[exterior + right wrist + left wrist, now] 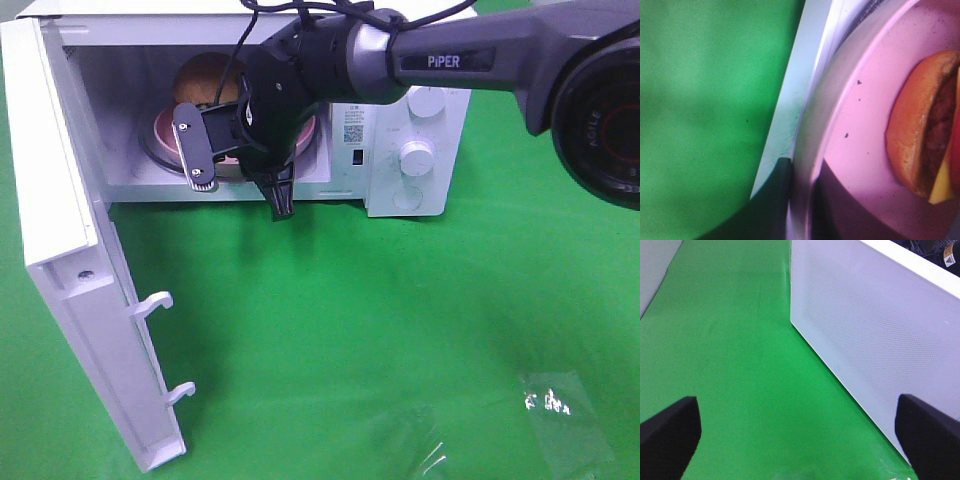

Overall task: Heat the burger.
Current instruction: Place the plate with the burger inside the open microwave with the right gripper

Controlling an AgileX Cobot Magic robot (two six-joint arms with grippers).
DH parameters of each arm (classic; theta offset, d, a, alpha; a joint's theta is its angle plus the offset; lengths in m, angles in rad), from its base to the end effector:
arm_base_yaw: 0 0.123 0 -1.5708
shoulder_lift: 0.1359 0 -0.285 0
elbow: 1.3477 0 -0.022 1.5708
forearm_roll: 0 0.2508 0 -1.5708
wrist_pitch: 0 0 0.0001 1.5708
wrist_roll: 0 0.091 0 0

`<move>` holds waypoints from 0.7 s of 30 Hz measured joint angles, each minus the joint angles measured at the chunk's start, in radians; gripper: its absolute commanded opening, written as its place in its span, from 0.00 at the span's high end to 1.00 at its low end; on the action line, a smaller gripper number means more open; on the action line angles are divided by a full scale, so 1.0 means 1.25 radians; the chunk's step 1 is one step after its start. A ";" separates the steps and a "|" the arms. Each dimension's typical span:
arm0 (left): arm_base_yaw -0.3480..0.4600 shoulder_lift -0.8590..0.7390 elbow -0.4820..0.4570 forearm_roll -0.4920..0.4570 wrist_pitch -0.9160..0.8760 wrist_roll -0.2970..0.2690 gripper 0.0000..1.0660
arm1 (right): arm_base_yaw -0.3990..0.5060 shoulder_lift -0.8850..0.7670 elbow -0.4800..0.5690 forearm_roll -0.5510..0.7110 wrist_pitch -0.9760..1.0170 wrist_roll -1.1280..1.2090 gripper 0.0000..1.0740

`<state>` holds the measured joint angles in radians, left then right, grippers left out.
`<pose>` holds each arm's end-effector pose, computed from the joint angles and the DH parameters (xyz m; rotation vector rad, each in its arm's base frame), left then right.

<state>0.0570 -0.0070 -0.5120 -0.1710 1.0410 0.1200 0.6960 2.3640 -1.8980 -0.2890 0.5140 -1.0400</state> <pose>-0.0064 -0.0138 0.2831 0.0706 1.9941 -0.0894 0.4127 0.3282 0.1521 -2.0470 1.4054 -0.4320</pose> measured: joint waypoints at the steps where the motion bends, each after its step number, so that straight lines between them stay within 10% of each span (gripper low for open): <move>1: 0.000 0.000 0.000 0.000 0.000 0.000 0.08 | 0.000 0.000 0.000 0.000 -0.002 0.000 0.91; 21: 0.000 0.000 0.000 0.000 0.000 0.000 0.08 | 0.000 -0.002 -0.007 -0.014 -0.053 0.000 0.63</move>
<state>0.0570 -0.0070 -0.5120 -0.1710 1.0410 0.1200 0.6960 2.3610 -1.9070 -0.3060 0.4480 -1.0400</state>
